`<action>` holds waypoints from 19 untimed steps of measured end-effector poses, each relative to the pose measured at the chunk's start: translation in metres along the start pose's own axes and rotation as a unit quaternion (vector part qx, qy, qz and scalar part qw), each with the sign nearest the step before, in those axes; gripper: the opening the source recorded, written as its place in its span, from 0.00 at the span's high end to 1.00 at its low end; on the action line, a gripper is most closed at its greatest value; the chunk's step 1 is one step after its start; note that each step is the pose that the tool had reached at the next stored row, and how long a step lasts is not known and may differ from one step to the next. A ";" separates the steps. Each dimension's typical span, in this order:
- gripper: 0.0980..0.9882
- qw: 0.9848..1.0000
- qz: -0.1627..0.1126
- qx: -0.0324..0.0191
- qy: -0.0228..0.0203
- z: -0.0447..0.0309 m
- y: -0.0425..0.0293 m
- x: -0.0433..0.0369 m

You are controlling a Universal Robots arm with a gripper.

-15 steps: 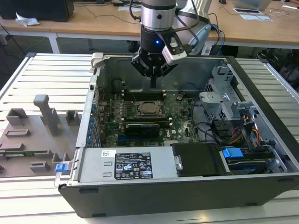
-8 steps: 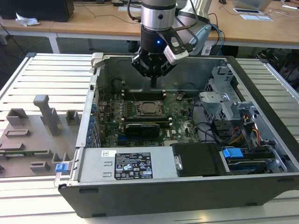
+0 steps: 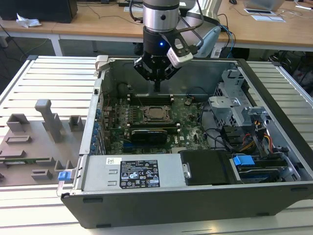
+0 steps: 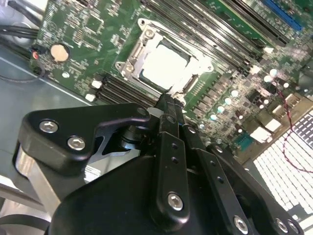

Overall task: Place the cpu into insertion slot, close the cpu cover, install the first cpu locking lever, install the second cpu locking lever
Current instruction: 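Install the first cpu locking lever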

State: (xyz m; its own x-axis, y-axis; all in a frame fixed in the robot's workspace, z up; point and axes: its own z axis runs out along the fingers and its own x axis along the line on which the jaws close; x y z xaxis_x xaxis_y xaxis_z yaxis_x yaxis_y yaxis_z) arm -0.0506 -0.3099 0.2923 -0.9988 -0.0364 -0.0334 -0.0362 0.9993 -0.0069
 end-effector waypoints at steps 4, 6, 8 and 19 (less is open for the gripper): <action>0.99 1.000 0.000 0.000 0.000 -0.0002 0.0002 0.0066; 0.99 1.000 0.000 0.000 0.000 -0.0003 0.0003 0.0094; 0.99 1.000 0.000 0.000 0.000 -0.0005 0.0005 0.0140; 0.99 1.000 0.000 0.000 0.000 -0.0009 0.0010 0.0288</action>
State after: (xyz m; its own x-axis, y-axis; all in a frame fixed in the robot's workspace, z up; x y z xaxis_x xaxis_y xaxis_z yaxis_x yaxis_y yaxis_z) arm -0.0794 -0.3099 0.2923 -0.9988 -0.0365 -0.0333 -0.0363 0.9993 -0.0069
